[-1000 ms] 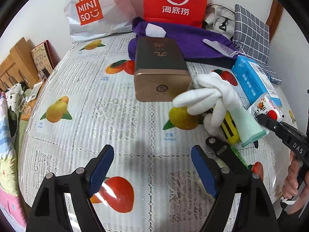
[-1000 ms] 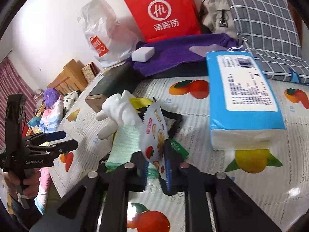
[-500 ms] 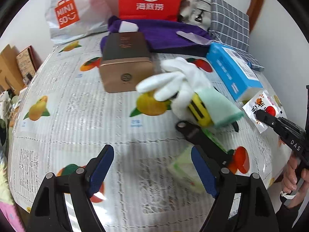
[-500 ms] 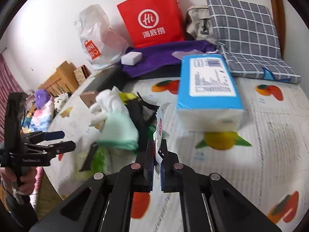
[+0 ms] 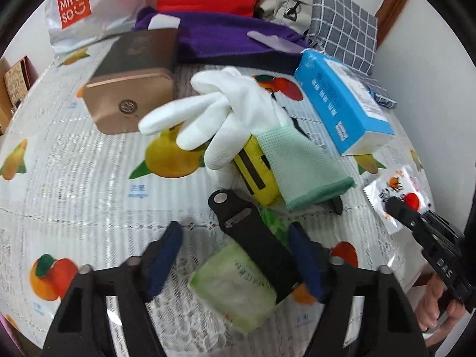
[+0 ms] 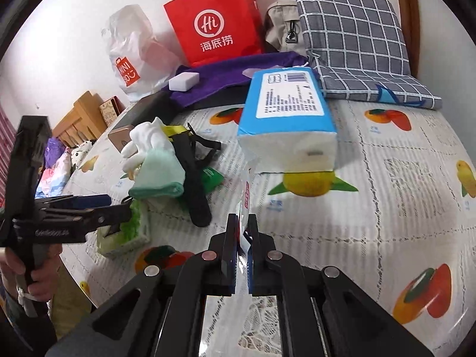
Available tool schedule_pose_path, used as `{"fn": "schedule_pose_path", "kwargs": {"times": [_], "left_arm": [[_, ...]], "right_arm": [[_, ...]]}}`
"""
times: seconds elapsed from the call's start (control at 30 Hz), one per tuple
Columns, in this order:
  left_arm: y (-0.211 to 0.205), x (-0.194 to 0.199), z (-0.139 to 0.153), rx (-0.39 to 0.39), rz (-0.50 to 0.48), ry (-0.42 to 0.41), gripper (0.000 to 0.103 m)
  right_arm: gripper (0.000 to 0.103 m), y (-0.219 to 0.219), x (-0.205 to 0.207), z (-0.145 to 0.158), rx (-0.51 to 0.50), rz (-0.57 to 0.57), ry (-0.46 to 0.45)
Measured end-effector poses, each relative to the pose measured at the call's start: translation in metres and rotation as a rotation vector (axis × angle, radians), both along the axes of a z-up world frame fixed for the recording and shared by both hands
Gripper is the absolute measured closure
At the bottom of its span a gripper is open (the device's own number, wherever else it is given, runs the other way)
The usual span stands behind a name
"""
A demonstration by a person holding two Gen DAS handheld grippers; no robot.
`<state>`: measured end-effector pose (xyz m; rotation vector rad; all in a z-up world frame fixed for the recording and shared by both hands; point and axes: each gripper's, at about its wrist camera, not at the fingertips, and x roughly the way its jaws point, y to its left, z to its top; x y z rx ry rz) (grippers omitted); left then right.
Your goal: Organize soft objects
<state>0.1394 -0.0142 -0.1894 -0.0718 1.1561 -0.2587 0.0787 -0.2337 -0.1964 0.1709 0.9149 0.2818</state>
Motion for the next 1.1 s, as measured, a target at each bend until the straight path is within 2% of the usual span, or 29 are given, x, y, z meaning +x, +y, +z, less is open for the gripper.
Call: {"fn": "schedule_pose_path", "kwargs": {"times": [0.07, 0.1, 0.2, 0.27, 0.43, 0.6, 0.97, 1.1], "left_arm": [[0.0, 0.001, 0.0, -0.016, -0.005, -0.018, 0.053], [0.0, 0.0, 0.002, -0.02, -0.009, -0.022, 0.065], [0.005, -0.001, 0.007, -0.009, -0.005, -0.037, 0.072], [0.01, -0.001, 0.008, 0.002, 0.002, -0.042, 0.072], [0.019, 0.003, 0.003, -0.051, 0.021, -0.021, 0.072], [0.018, 0.002, 0.008, -0.049, 0.019, -0.06, 0.079], [0.038, 0.0, 0.018, -0.075, 0.046, -0.09, 0.079], [0.046, -0.001, 0.025, -0.078, 0.057, -0.103, 0.079]], "right_arm": [[0.098, -0.003, 0.0, -0.002, 0.007, -0.005, 0.004], [0.098, -0.003, 0.001, -0.003, 0.008, -0.008, 0.007], [0.098, -0.006, 0.0, -0.005, 0.009, -0.014, 0.01], [0.097, -0.008, 0.001, -0.006, 0.012, -0.018, 0.012], [0.097, -0.008, 0.002, -0.011, 0.011, -0.02, 0.02], [0.097, -0.008, 0.001, -0.012, -0.005, -0.024, 0.02], [0.098, -0.015, -0.001, -0.009, -0.03, -0.045, 0.015], [0.098, -0.014, 0.002, -0.013, -0.046, -0.051, 0.039]]}}
